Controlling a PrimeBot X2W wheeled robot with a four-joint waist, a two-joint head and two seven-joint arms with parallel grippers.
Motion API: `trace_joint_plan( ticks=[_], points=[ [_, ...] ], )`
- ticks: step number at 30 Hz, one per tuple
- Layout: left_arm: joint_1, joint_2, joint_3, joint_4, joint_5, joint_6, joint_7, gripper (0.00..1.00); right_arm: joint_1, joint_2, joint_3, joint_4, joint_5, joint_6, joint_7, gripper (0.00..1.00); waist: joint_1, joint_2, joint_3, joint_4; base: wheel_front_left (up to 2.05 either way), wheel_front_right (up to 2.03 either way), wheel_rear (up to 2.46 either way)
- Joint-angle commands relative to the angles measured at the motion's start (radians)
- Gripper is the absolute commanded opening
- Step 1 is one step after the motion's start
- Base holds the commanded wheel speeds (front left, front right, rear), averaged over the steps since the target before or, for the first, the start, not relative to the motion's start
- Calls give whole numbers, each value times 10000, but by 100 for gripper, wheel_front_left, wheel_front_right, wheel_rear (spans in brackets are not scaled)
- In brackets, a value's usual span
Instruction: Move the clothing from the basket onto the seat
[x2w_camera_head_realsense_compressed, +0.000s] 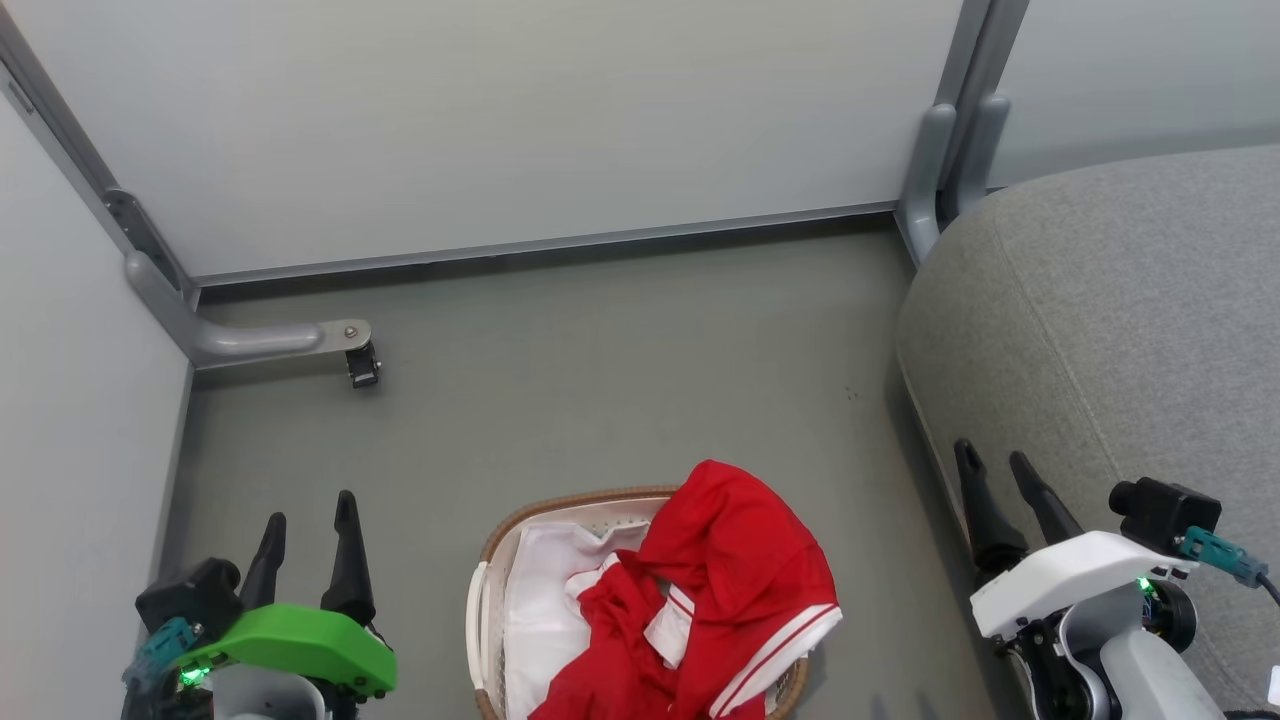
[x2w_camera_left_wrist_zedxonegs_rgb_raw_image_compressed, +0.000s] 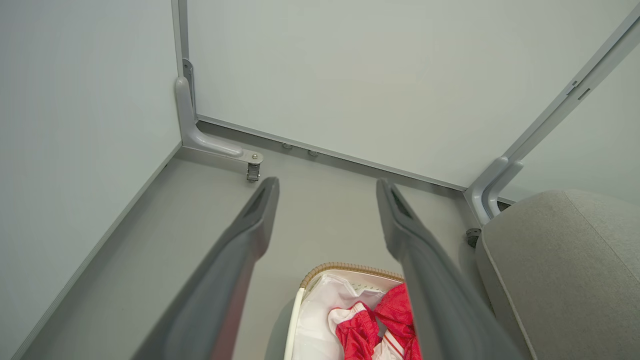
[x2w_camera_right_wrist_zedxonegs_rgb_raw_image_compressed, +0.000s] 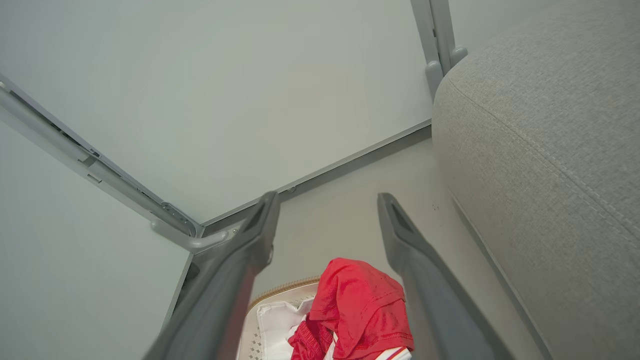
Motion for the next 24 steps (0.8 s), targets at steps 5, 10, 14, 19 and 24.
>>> trace_joint_plan(
  ticks=[5,10,14,19,24],
  points=[
    [-234,240,-262,101,691,238,-221,100,-251,-127,131,115,-859,3,-211,100,0,0,-37,-4,0,0,0],
    [-237,305,-459,258,1123,351,-354,100,-244,-178,293,302,-1476,3,-349,100,0,0,-46,3,0,0,0],
    [-186,303,-497,358,1414,437,-453,100,-269,-190,321,443,-1980,3,-442,100,0,0,-49,11,0,0,0],
    [-97,341,-555,401,1824,508,-563,100,-271,-177,333,535,-2570,3,-551,100,0,0,-67,15,0,0,0],
    [-27,273,-485,381,2180,551,-686,100,-273,-115,212,619,-3171,3,-673,100,0,0,-70,32,0,0,0]
  ],
)
